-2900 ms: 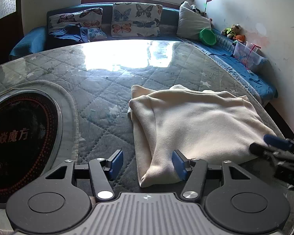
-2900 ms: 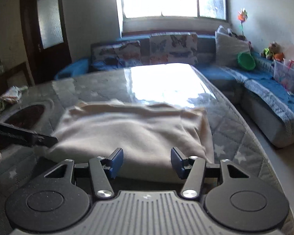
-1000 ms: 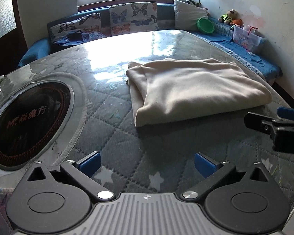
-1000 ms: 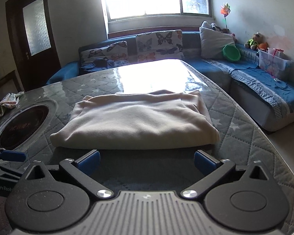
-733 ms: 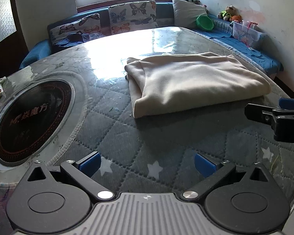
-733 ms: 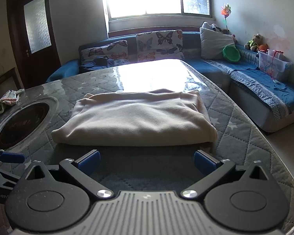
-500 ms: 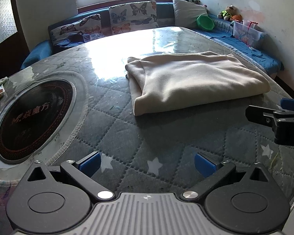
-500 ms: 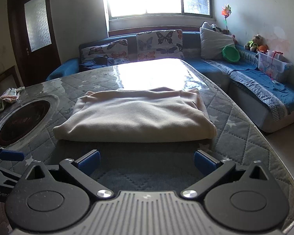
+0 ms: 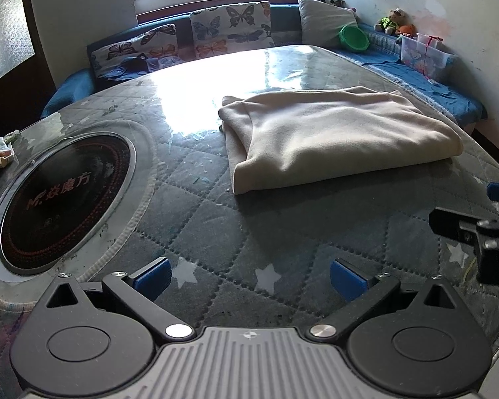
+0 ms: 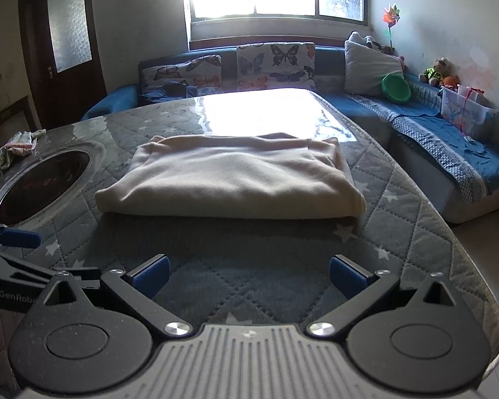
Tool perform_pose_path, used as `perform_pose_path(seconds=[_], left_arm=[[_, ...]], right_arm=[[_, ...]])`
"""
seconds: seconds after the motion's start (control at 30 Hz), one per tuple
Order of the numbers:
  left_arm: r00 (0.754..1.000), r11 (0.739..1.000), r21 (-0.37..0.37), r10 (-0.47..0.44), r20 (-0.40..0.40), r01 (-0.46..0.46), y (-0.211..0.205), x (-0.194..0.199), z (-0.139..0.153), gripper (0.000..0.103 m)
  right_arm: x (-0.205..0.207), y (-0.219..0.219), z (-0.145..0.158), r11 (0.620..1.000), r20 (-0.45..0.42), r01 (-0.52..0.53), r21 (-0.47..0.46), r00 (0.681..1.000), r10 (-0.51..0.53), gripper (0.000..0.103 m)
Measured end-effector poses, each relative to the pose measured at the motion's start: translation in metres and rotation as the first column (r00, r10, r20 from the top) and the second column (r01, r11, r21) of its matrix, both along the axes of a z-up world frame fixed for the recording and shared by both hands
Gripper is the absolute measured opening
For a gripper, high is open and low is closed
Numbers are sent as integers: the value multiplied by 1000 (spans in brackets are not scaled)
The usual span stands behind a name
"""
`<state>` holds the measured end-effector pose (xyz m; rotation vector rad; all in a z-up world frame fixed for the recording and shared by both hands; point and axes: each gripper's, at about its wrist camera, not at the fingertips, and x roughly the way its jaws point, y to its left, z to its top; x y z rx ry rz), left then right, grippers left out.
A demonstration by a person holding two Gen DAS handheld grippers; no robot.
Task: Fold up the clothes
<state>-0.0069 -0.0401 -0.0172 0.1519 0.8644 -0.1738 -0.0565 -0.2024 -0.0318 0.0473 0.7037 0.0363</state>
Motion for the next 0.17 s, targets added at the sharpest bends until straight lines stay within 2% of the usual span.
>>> perform_pose_path(seconds=[0.17], left_arm=[[1000,1000,-2,0,-4,0,-1,0,-1,103]], right_arm=[[-3,1,-3,1000,-14,-11,-4,1000,11,103]])
